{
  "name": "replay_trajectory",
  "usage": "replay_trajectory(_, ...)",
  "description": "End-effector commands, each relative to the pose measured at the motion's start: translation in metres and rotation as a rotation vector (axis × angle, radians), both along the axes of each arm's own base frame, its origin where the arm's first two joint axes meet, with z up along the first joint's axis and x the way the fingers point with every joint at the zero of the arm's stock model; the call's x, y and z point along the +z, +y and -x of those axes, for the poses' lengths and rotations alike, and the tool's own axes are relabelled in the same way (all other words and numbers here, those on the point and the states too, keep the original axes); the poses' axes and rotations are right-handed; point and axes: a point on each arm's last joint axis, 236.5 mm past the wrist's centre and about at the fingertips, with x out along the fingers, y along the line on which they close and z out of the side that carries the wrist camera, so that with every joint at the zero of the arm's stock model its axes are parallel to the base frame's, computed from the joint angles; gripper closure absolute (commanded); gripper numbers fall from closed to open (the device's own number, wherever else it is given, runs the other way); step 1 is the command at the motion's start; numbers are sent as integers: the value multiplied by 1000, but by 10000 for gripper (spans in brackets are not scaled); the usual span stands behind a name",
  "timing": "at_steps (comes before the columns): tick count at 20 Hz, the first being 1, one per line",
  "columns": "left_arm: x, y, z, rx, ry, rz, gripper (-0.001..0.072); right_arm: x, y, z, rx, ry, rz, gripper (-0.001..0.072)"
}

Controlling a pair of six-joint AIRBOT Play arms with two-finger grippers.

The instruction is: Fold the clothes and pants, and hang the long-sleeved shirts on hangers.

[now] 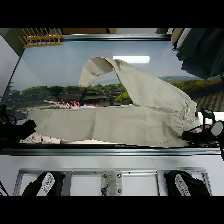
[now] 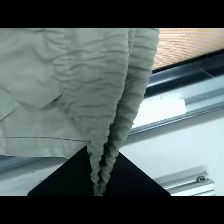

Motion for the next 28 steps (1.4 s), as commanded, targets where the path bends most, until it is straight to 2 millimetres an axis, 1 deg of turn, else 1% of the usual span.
replay_trajectory(1,-2,-5,13,-21,-3,-13,704,-3,-2,19,5,68,14,693)
replay_trajectory(2,0,-5,12,-21,-9,-15,704,-3,-2,18,4,65,14,636)
replay_trajectory(3,1,-6,13,-22,-10,-16,668,-1,-3,16,4,59,16,347)
replay_trajectory(4,4,-7,14,-23,-16,-16,357,5,-4,13,3,48,21,35)
replay_trajectory(5,9,-8,13,-21,-29,-17,53,14,-6,8,2,32,27,9)
replay_trajectory(6,17,-7,11,-15,-40,-21,30,26,-9,0,0,5,37,9)
replay_trajectory(8,45,-2,1,3,-90,-41,31,65,-18,-28,-10,-105,72,9)
replay_trajectory(9,64,-1,-9,11,-138,-45,30,85,-21,-41,-24,-168,83,9)
replay_trajectory(11,105,-9,-37,6,-272,-28,31,125,-17,-71,-31,-314,70,9)
replay_trajectory(12,123,-20,-53,-21,-334,-9,31,140,-11,-86,-29,-390,43,9)
replay_trajectory(13,135,-31,-70,-57,-377,6,31,150,-3,-98,-28,-451,8,9)
replay_trajectory(14,142,-48,-90,-117,-405,21,31,155,7,-108,-29,-501,-34,9)
replay_trajectory(16,143,-76,-133,-227,-435,21,31,159,26,-122,-36,-547,-131,9)
replay_trajectory(18,137,-101,-192,-303,-473,25,31,158,40,-126,-39,-547,-202,9)
replay_trajectory(19,127,-114,-223,-332,-469,56,31,156,44,-125,-36,-535,-221,9)
replay_trajectory(21,102,-148,-277,-419,-443,164,31,151,48,-118,-28,-500,-234,9)
replay_trajectory(22,87,-163,-299,-458,-427,217,30,149,49,-115,-26,-483,-240,9)
replay_trajectory(23,68,-176,-320,-488,-405,267,31,147,51,-112,-23,-467,-245,10)
replay_trajectory(25,24,-196,-347,-545,-343,322,31,145,54,-107,-20,-444,-254,10)
replay_trajectory(27,-17,-212,-360,-590,-287,355,31,143,55,-104,-17,-428,-259,10)
replay_trajectory(28,-35,-218,-363,-590,-275,356,31,143,56,-102,-17,-421,-261,10)
